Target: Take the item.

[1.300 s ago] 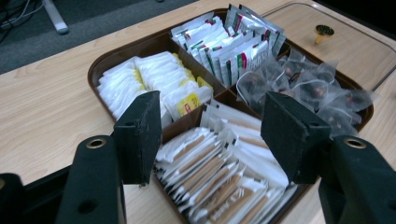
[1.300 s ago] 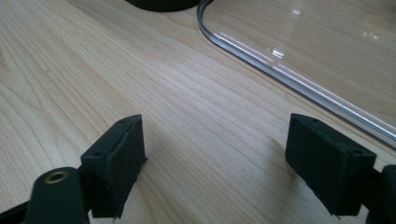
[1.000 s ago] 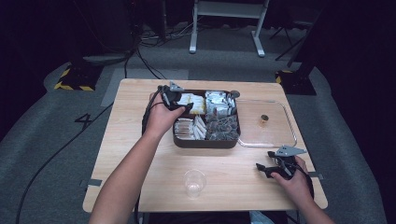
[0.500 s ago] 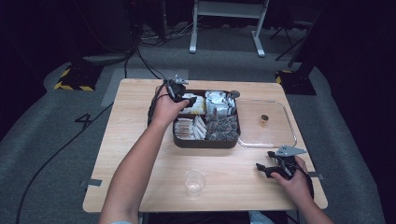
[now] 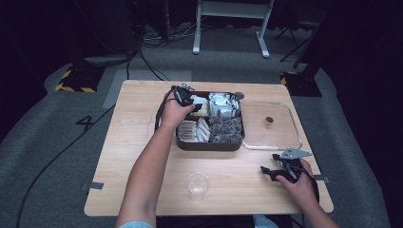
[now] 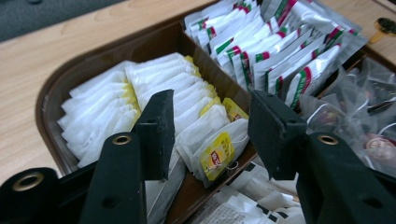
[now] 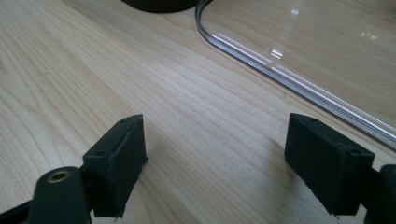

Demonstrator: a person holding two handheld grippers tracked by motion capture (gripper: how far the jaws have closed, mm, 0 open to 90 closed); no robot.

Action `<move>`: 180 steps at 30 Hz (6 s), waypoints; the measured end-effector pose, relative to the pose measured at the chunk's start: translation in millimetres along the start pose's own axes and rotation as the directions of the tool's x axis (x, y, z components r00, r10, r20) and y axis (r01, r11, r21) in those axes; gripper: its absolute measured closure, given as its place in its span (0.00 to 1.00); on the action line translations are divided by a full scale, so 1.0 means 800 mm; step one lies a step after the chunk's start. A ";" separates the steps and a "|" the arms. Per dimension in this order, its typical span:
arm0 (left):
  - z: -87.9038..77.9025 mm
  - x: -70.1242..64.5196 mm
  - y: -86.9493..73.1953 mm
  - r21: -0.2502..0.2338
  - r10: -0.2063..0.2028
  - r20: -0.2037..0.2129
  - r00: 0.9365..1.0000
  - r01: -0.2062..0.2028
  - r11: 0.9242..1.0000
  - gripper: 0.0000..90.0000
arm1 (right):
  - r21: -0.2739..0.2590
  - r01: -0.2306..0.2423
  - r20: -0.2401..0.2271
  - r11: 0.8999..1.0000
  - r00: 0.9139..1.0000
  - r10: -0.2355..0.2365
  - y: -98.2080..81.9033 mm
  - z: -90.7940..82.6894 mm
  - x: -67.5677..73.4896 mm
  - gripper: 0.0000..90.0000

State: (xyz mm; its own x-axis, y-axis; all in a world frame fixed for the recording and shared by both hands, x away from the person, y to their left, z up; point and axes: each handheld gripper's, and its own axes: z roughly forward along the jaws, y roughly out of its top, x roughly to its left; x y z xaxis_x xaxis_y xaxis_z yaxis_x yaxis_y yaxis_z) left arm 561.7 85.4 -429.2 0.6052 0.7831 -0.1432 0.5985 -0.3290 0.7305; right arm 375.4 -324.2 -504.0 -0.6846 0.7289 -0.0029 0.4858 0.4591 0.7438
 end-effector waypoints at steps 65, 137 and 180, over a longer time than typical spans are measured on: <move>0.012 -0.009 -0.004 0.098 0.112 0.017 0.994 -0.113 0.989 1.00 | 0.000 0.001 -0.004 1.000 1.000 -0.001 0.000 0.000 -0.001 0.23; -0.242 -0.165 -0.112 -0.181 0.326 0.260 0.909 -0.286 0.941 1.00 | 0.000 0.003 -0.002 1.000 1.000 -0.003 0.000 0.000 0.000 0.23; -0.213 -0.196 -0.192 -0.178 0.333 0.308 0.891 -0.290 0.941 1.00 | -0.001 0.002 0.003 1.000 1.000 -0.002 0.000 0.001 0.000 0.23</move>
State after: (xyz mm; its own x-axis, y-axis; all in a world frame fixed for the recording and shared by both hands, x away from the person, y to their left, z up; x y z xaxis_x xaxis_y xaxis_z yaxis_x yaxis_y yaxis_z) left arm 285.5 102.7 -405.1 0.9001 0.4262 -0.0902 0.2944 -0.4425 0.8470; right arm 375.8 -323.8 -504.1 -0.6835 0.7299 -0.0064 0.4842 0.4599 0.7443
